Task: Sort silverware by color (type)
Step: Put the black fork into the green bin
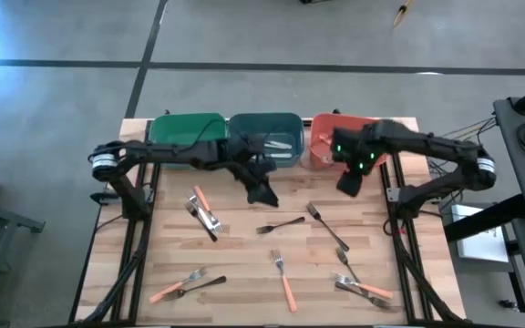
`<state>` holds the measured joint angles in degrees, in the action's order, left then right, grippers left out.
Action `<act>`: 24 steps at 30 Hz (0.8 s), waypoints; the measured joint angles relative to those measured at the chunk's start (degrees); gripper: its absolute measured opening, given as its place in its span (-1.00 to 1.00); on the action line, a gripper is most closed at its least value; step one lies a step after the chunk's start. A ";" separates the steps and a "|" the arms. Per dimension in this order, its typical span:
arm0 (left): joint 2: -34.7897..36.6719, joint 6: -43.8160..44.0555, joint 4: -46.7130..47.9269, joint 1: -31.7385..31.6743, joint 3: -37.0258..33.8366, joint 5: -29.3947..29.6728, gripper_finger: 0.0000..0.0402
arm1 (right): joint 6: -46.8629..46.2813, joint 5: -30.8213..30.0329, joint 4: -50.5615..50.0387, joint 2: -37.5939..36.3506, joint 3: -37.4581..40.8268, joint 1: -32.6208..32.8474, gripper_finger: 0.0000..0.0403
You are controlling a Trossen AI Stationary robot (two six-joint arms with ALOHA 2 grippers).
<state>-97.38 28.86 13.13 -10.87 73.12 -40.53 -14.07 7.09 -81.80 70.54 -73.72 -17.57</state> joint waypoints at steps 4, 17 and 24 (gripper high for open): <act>0.00 3.85 1.22 4.13 0.00 4.31 -0.21 | -4.32 -0.51 1.45 -0.59 5.03 6.02 -0.31; -5.32 -28.72 12.00 10.31 0.02 18.97 -0.21 | -27.53 -11.68 3.37 -0.68 7.10 17.12 -0.37; -14.93 -30.66 7.05 10.36 0.13 20.35 -0.21 | -33.50 -11.78 3.28 -0.70 6.39 19.44 -0.38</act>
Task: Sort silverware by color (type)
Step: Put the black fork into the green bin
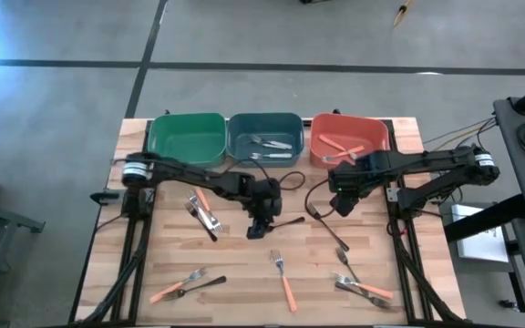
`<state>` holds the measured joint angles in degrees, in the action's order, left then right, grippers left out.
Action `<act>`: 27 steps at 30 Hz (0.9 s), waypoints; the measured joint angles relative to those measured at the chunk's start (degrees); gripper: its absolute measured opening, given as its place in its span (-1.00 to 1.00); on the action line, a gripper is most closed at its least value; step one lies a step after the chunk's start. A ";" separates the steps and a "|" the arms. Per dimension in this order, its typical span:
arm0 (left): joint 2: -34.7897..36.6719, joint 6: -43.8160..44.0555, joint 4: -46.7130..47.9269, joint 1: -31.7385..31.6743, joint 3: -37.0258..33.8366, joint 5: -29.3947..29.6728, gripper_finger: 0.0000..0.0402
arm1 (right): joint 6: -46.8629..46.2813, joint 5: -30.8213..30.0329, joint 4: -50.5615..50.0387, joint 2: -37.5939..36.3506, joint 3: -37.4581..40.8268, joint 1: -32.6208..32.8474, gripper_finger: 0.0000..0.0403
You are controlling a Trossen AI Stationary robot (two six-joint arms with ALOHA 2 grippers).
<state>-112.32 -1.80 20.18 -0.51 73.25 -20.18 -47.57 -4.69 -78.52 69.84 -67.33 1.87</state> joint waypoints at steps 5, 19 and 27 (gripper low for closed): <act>-2.49 4.04 -4.34 0.24 0.00 0.23 -0.32 | 0.27 0.02 -0.06 0.00 -0.04 0.81 -0.39; -2.90 11.55 -14.22 1.98 0.07 10.44 -0.53 | 10.56 0.00 -0.46 0.00 -0.04 0.90 -0.41; -4.20 11.36 -13.61 3.51 0.05 14.02 -0.53 | 14.51 0.00 -0.46 0.00 -0.04 0.90 -0.41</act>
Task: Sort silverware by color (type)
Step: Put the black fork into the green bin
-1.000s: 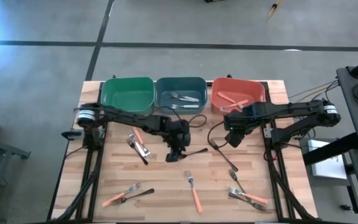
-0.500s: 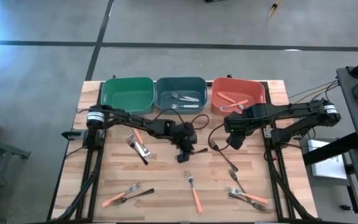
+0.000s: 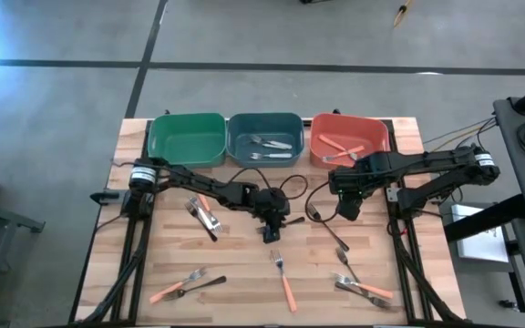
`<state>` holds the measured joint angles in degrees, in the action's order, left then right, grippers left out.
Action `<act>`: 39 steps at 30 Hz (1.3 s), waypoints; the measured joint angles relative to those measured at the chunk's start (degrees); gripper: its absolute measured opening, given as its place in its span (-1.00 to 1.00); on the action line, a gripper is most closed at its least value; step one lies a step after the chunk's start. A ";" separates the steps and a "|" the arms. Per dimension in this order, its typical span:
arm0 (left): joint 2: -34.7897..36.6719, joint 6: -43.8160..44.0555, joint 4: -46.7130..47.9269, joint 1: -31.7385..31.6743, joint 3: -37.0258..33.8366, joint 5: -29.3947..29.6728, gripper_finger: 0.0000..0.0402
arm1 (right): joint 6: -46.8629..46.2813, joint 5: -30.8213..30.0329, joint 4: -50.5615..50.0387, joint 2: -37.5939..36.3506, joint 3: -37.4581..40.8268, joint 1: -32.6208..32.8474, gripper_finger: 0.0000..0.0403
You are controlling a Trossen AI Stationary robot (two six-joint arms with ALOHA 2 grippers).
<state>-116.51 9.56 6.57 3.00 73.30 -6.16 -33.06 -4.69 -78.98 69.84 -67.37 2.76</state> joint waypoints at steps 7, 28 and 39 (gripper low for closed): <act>-3.13 0.42 0.00 1.17 0.02 3.61 -0.53 | 1.25 -0.21 0.00 0.00 0.02 0.00 -0.41; -7.89 15.21 0.27 1.41 1.45 5.06 -0.96 | 3.83 -1.49 -0.04 -0.04 0.02 -0.02 -0.41; -8.49 11.17 28.36 2.06 19.15 9.82 -1.00 | 4.61 -1.49 -1.71 -1.04 -3.20 -0.02 -0.41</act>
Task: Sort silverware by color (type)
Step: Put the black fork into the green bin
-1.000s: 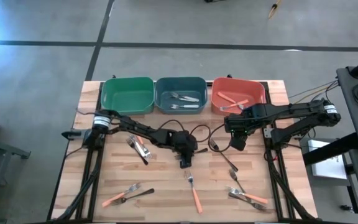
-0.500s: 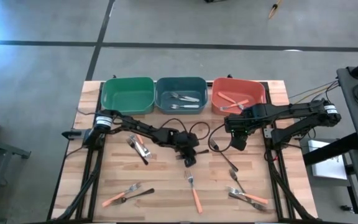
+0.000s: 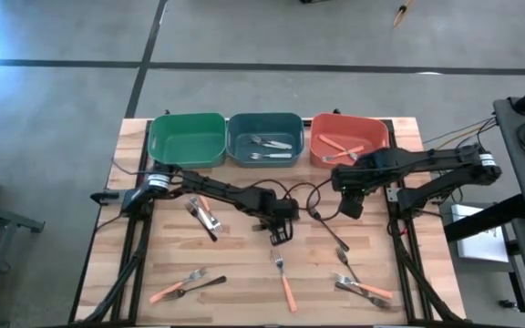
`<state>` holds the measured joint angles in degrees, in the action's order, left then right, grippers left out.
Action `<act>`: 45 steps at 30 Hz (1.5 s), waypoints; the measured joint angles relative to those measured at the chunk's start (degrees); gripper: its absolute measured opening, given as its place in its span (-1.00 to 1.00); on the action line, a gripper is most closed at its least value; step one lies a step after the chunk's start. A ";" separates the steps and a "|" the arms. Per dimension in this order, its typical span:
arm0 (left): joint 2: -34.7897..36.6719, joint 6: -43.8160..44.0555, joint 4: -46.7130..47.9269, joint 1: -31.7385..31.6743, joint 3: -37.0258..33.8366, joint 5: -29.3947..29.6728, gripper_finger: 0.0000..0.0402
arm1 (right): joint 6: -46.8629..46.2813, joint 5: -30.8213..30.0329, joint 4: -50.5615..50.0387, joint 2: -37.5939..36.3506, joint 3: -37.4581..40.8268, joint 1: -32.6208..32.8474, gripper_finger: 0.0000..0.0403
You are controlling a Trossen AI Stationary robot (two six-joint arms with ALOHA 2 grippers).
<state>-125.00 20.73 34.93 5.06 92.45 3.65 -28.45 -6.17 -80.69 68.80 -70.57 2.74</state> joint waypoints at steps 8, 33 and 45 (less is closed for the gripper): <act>0.57 -0.03 15.65 -0.24 7.84 6.40 -1.00 | 2.29 -3.43 0.12 -4.93 -4.80 0.00 -0.41; 54.69 3.84 14.64 -27.75 -32.72 24.37 -1.00 | 5.53 -20.12 15.21 -8.44 -6.05 -1.44 -0.41; 58.35 -14.56 4.72 -47.25 -40.36 25.42 -0.99 | 6.62 -26.93 28.96 -3.00 -6.03 -9.49 -0.41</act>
<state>-66.65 6.16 39.66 -42.19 52.10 29.08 -21.83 -33.10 -51.73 65.81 -76.60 -6.75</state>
